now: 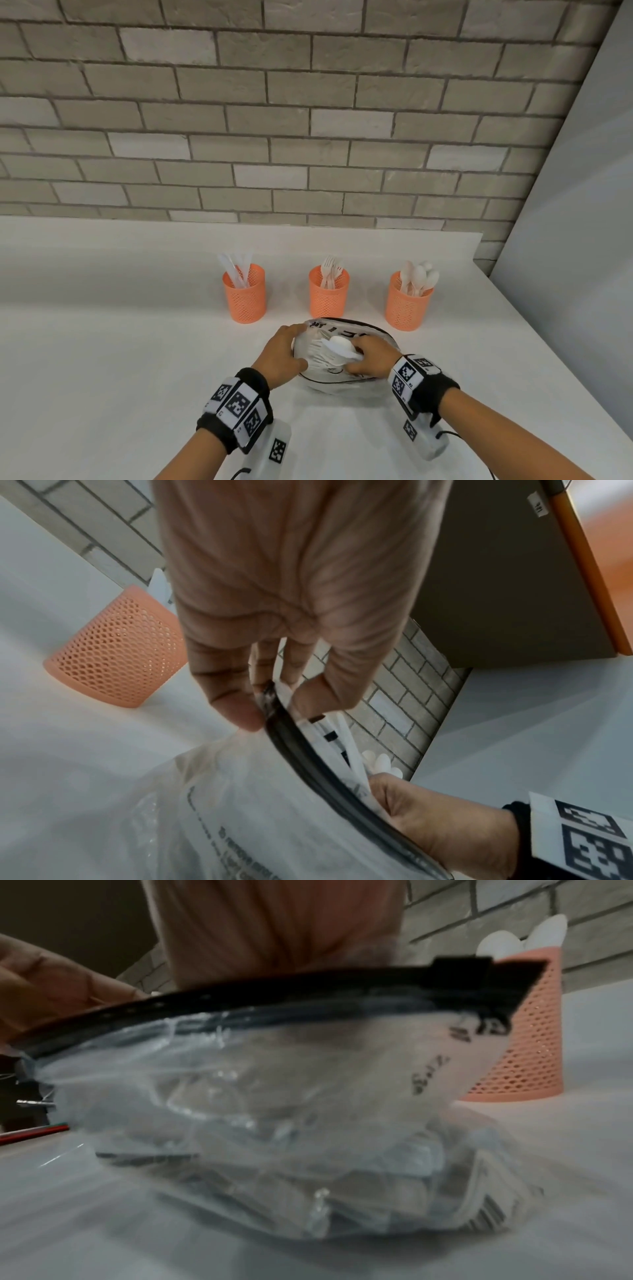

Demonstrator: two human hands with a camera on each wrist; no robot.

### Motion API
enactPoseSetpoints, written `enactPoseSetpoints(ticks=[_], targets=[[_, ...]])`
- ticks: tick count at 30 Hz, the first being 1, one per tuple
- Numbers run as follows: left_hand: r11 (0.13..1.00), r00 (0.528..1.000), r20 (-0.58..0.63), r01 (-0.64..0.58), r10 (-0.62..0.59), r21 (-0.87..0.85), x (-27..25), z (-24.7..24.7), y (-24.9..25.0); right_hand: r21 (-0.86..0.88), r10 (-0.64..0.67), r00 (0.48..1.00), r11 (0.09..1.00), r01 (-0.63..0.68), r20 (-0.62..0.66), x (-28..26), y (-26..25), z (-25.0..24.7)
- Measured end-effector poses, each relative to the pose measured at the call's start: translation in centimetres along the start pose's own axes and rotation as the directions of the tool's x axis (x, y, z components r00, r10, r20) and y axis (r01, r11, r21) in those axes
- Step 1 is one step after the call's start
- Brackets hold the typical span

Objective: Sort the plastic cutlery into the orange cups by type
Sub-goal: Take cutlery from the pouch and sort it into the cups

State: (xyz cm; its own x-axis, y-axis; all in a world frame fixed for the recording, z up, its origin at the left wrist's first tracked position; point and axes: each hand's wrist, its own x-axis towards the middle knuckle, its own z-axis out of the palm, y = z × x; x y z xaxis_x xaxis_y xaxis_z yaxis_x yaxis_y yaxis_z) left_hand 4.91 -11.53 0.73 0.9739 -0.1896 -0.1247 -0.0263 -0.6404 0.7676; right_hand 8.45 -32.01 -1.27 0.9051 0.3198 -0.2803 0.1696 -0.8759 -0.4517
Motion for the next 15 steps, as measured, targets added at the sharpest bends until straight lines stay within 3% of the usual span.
enactPoseSetpoints(ticks=[3, 9, 15], targets=[[1.000, 1.000, 0.015, -0.011, 0.011, 0.025, 0.05, 0.02, 0.14, -0.017, 0.004, 0.996, 1.000, -0.002, 0.093, 0.03, -0.13, -0.31], [0.996, 0.998, 0.013, -0.059, 0.058, 0.063, -0.21, -0.51, 0.61, -0.070, 0.038, 0.992, 0.997, -0.030, 0.122, -0.08, -0.69, -0.39], [0.999, 0.997, -0.067, -0.030, 0.032, 0.035, -0.56, -0.05, 0.43, -0.037, -0.003, 1.000, 0.999, 0.003, 0.011, -0.33, -0.72, -0.54]])
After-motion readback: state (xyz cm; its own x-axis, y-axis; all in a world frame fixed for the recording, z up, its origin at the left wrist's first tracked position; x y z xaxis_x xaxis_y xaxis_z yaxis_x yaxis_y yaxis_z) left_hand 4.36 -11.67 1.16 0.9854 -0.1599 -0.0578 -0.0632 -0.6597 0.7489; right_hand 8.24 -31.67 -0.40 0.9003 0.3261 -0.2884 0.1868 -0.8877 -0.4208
